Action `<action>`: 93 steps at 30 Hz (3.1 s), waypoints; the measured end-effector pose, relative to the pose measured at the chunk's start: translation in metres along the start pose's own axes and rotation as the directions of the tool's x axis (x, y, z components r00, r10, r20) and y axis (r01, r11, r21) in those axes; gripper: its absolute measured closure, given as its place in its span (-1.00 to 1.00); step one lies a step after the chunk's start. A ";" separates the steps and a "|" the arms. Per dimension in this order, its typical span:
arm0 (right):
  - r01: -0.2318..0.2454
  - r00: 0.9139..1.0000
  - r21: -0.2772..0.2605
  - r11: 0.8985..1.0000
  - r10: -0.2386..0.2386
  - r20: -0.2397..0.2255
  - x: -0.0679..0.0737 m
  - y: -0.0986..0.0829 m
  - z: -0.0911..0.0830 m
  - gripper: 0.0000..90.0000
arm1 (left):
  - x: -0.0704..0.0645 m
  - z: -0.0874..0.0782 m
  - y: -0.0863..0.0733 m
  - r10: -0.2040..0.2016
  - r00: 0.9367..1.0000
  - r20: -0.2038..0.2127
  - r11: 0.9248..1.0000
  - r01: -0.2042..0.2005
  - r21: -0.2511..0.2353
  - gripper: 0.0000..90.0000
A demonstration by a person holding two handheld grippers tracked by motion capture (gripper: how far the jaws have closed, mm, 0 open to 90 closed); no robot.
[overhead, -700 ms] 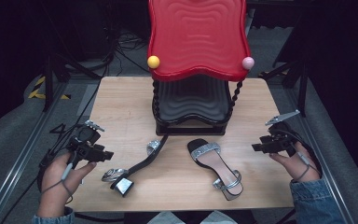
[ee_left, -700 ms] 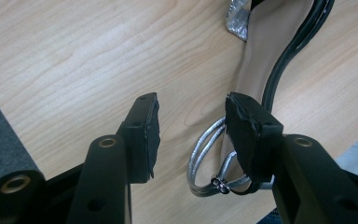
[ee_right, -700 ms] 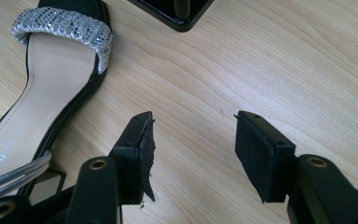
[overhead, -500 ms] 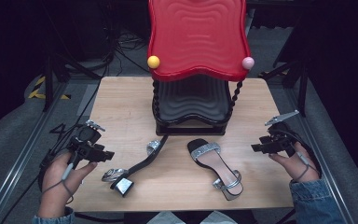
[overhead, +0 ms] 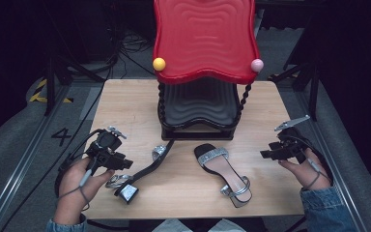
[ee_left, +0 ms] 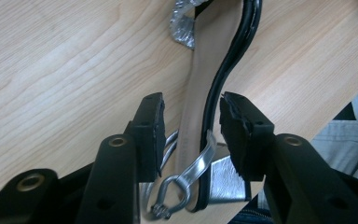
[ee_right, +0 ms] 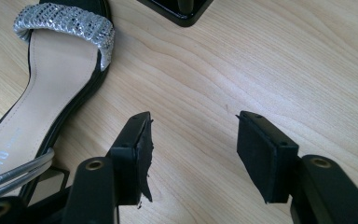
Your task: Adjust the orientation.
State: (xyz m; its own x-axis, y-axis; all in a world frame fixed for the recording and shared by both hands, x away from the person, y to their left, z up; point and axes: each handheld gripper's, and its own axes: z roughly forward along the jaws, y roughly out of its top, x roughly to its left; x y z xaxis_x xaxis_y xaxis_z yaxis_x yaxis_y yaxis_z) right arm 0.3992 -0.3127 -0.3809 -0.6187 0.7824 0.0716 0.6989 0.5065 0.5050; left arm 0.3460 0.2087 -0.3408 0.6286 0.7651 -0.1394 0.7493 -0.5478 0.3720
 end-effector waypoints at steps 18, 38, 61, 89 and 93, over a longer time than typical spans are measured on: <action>0.013 1.000 0.014 1.000 -0.013 -0.017 0.004 0.005 0.005 0.00 | 0.007 0.008 -0.020 -0.016 1.000 0.011 0.994 0.015 0.104 0.08; 0.061 0.998 0.034 0.998 -0.060 -0.037 0.011 0.018 0.016 0.00 | 0.027 0.027 -0.052 0.010 1.000 -0.019 0.980 -0.006 0.197 0.15; 0.034 0.999 0.032 0.999 -0.034 -0.021 0.006 0.006 0.011 -0.02 | -0.009 0.018 -0.024 0.125 0.985 0.120 0.977 -0.143 0.159 0.76; 0.038 0.999 0.027 0.999 -0.038 -0.016 0.006 0.004 0.009 -0.05 | -0.035 0.022 -0.006 0.180 0.971 0.157 0.971 -0.201 0.132 -0.18; 0.029 0.999 0.027 0.999 -0.028 -0.015 0.005 0.003 0.008 -0.05 | -0.041 0.026 0.000 0.177 0.976 0.130 0.975 -0.192 0.115 -0.37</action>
State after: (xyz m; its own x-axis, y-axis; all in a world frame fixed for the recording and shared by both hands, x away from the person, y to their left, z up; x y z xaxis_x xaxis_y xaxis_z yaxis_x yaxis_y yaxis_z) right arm 0.4006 -0.3046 -0.3861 -0.6433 0.7624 0.0699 0.6905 0.5384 0.4831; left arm 0.3254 0.1682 -0.3589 0.7730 0.6054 -0.1894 0.6334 -0.7198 0.2843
